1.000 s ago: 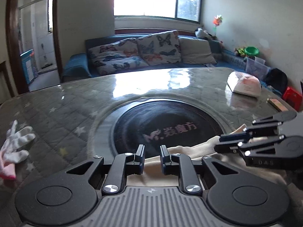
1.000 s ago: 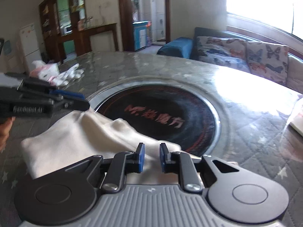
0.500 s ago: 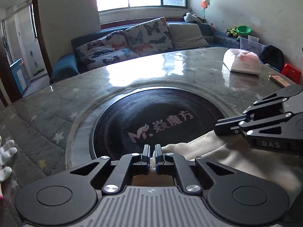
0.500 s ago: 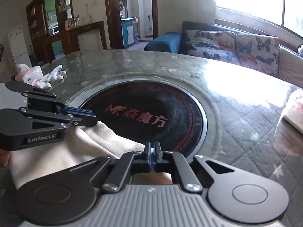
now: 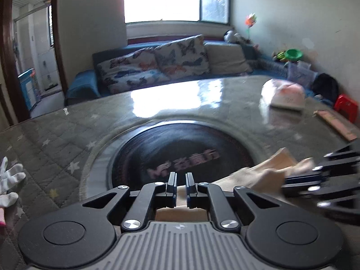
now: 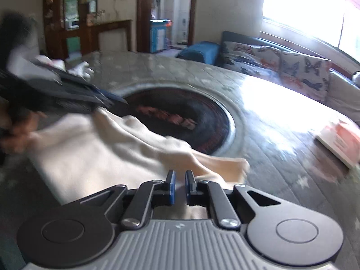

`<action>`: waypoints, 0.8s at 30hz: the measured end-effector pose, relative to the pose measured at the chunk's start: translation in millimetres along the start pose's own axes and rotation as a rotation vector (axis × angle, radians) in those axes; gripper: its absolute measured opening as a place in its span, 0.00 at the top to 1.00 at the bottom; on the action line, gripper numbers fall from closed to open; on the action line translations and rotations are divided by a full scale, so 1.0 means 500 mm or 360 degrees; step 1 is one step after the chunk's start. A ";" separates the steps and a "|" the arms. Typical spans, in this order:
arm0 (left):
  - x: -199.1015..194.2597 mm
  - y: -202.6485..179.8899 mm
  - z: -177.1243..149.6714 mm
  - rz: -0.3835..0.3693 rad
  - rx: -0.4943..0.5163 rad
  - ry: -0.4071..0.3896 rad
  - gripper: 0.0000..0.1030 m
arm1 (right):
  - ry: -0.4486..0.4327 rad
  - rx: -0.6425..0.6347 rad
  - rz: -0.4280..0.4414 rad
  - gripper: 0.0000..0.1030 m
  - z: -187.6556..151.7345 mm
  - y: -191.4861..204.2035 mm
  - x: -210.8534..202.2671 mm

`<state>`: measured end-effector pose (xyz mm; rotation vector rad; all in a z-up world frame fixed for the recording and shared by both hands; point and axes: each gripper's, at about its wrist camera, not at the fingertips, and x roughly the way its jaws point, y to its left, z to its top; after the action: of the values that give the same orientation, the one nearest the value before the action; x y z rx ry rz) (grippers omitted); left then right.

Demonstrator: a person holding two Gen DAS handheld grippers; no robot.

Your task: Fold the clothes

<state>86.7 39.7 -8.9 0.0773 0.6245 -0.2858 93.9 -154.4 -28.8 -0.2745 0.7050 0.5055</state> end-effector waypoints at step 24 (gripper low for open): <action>-0.024 -0.079 -0.083 -0.0207 0.0050 0.0104 0.65 | -0.0062 0.0084 0.0063 0.93 0.031 -0.011 0.031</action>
<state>42.6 11.4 -35.1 0.0765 0.6916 -0.4201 115.4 -147.6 -27.6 -0.2008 0.6858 0.5279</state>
